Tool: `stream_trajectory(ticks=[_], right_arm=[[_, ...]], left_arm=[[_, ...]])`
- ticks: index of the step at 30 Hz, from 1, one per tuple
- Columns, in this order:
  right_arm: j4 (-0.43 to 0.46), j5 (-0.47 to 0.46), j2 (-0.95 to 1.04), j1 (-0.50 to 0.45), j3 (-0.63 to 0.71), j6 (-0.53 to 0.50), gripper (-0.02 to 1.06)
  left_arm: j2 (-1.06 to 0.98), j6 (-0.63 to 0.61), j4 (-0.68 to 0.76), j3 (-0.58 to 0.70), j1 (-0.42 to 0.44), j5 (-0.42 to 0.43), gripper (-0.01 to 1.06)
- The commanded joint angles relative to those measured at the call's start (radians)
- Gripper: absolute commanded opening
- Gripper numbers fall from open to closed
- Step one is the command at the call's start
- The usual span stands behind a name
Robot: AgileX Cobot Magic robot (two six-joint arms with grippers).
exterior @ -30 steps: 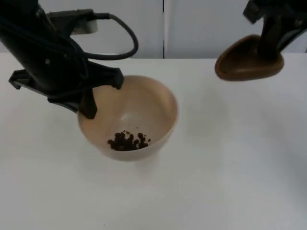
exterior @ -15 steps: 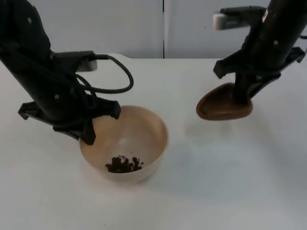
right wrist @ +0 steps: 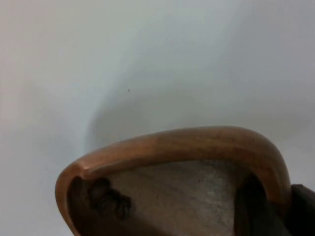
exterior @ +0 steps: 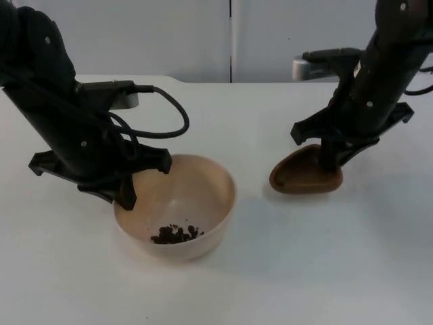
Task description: Pick up the bowl with the left hand and pour the coffee beans from the cup into the bowl with the right hand.
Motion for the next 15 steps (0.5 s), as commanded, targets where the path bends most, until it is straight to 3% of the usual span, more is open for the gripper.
stream_trajectory(ticks=[1,15], right_arm=[[-0.004,-0.015,0.011,-0.006,0.003,0.002,0.0],[0.0,-0.027,0.079,-0.006,0.003,0.026,0.0]], left_arm=[[0.004,0.004,0.001,0.003,0.002,-0.015,0.0],[0.004,0.002,0.002,0.003,0.002,-0.023,0.0]])
